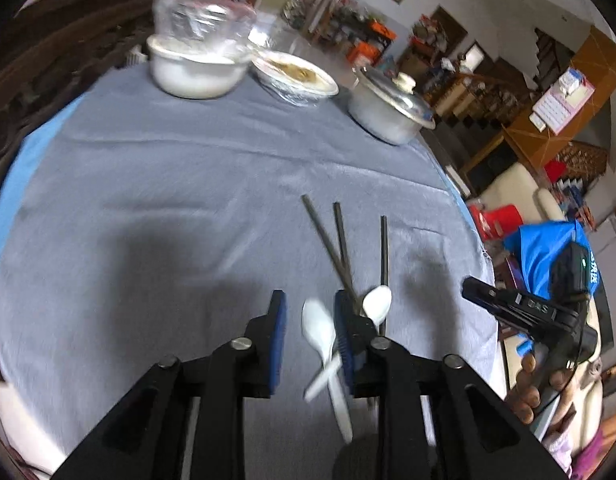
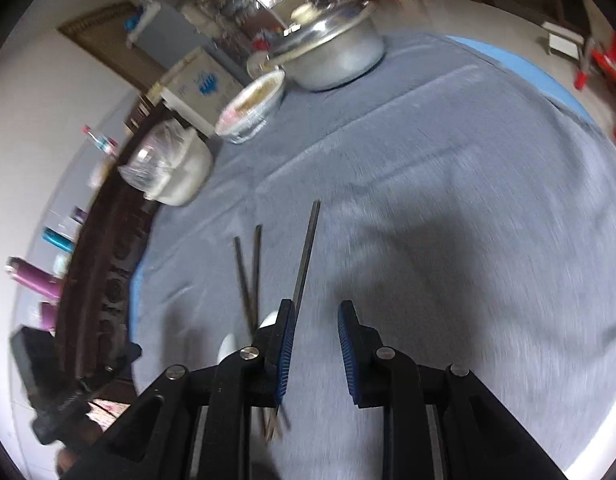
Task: Organize utensils
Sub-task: 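Grasp chopsticks and spoons from the holder with the left gripper while the right grasps a chopstick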
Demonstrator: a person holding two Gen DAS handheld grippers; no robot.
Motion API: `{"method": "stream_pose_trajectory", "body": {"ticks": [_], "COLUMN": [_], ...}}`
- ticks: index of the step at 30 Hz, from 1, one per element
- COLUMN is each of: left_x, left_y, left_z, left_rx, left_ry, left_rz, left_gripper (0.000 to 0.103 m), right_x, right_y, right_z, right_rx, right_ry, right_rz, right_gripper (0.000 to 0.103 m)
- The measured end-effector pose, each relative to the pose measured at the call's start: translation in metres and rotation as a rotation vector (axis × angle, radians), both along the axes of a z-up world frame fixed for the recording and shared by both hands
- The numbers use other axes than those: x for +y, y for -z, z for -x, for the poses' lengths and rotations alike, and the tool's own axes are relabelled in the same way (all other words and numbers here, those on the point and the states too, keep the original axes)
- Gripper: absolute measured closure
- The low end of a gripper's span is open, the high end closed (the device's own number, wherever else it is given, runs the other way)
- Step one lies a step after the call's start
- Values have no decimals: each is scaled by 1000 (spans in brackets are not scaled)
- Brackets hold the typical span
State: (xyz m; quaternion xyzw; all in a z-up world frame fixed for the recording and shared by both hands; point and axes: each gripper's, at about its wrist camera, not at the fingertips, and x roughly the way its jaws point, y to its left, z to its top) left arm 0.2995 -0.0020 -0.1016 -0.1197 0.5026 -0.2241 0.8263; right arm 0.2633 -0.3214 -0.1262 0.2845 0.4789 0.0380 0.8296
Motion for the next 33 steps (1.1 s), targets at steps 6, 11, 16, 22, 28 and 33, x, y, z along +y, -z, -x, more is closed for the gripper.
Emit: {"method": "stream_pose_trajectory", "body": {"ticks": [6, 11, 16, 22, 28, 33], "left_x": [-34, -54, -56, -64, -79, -86], "left_y": [10, 23, 39, 44, 59, 79], "left_z": [-72, -106, -115, -121, -129, -132], "left_rx": [122, 188, 248, 279, 340, 396], "left_ry": [20, -6, -30, -51, -90, -114], "left_rz": [-8, -37, -30, -27, -54, -87], "left_gripper": [54, 54, 54, 55, 55, 76], "right_x": [14, 28, 38, 51, 39, 18], "right_y": [5, 23, 44, 51, 53, 55], "right_z": [-92, -135, -148, -152, -141, -130], "right_rx": [148, 257, 337, 331, 314, 317], "right_ry": [-44, -86, -97, -96, -109, -125], "right_rz": [79, 154, 191, 275, 319, 347], "right_gripper": [78, 78, 78, 81, 95, 96]}}
